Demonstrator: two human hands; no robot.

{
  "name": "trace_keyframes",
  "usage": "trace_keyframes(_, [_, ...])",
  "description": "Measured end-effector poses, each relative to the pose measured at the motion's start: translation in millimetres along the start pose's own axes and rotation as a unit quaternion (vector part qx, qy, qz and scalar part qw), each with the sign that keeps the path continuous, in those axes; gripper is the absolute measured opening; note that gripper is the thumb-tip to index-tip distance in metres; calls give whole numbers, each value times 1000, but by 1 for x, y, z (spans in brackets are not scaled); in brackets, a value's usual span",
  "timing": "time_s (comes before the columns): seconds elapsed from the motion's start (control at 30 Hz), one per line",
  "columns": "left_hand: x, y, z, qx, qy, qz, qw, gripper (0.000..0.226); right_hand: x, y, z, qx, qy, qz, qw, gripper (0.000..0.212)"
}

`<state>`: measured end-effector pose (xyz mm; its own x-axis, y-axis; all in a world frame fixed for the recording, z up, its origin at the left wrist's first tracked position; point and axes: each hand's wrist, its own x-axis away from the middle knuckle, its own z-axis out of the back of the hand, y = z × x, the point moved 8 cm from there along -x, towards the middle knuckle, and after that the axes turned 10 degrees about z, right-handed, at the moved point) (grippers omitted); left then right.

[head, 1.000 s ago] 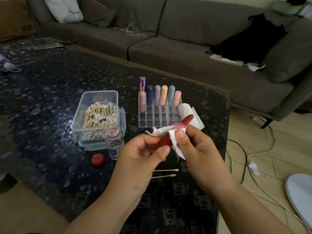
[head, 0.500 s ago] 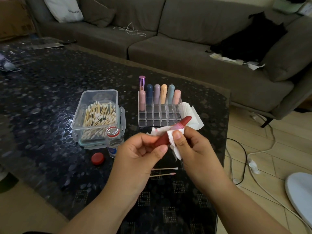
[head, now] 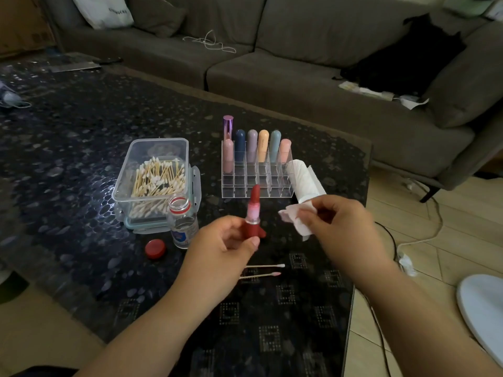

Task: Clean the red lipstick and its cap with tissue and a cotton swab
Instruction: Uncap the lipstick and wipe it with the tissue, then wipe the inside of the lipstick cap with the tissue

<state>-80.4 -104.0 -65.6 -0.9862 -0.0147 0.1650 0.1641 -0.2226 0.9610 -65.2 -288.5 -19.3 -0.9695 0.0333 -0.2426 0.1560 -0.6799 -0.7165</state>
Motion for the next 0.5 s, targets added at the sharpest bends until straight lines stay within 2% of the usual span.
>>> trace_keyframes(0.13, [-2,4,1,-85,34,-23,996,14,-6,15,0,80,-19,22,996,13])
trace_keyframes(0.3, [-8,4,4,-147,103,-44,983,16,-8,15,-20,97,-59,58,992,21])
trace_keyframes(0.5, [-9,-7,6,-150,127,-17,980,31,-7,4,-48,107,-109,82,985,18])
